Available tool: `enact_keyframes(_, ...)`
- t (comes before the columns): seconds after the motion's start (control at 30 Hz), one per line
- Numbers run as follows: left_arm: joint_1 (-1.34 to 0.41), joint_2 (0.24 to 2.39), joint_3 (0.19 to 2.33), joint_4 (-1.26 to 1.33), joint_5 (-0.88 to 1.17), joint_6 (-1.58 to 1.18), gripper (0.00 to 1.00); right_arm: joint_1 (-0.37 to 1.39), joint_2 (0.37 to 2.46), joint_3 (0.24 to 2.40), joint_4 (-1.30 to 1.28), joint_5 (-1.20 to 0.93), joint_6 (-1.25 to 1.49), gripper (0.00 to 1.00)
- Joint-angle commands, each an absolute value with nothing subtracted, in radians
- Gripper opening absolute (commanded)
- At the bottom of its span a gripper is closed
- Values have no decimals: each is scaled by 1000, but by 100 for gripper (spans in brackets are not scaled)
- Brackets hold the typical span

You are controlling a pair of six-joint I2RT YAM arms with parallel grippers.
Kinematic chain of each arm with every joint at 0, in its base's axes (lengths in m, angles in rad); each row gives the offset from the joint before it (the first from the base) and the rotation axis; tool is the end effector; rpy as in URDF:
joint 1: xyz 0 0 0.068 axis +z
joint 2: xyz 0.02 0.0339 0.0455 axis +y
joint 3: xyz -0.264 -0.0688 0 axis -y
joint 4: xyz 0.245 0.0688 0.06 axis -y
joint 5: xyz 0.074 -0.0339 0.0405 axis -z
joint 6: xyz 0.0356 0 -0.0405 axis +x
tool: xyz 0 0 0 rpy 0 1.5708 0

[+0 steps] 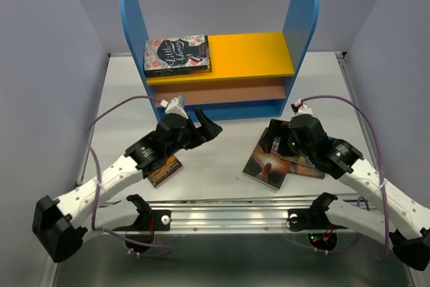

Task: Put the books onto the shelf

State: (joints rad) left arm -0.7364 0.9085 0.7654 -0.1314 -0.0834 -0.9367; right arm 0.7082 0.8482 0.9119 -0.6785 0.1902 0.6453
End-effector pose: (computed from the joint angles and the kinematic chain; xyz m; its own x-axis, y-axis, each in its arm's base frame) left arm 0.1606 -0.1416 0.3165 -0.6103 -0.5303 -0.5885 0.1995 0.6160 -0.7621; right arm 0.1374 0.1088 0.3242 -0.6636 0.2092 -0.7182 -0.1531 0.9018 0.4042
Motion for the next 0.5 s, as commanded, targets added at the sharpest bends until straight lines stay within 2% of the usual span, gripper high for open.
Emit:
enact_keyframes(0.0,-805,1029,700,35,64,-864,99,713,853,847,-836,271,842,100)
enact_keyframes(0.13,-845,1118,657,314,181,-801,99,713,836,760,-891,273,960,100)
enact_keyframes(0.33,-850,1365,704,412,241,-707,99,713,756,640,-873,262,1054,100)
enact_keyframes(0.47,-856,1502,733,520,389,-707,97,713,753,546,-841,238,1133,100)
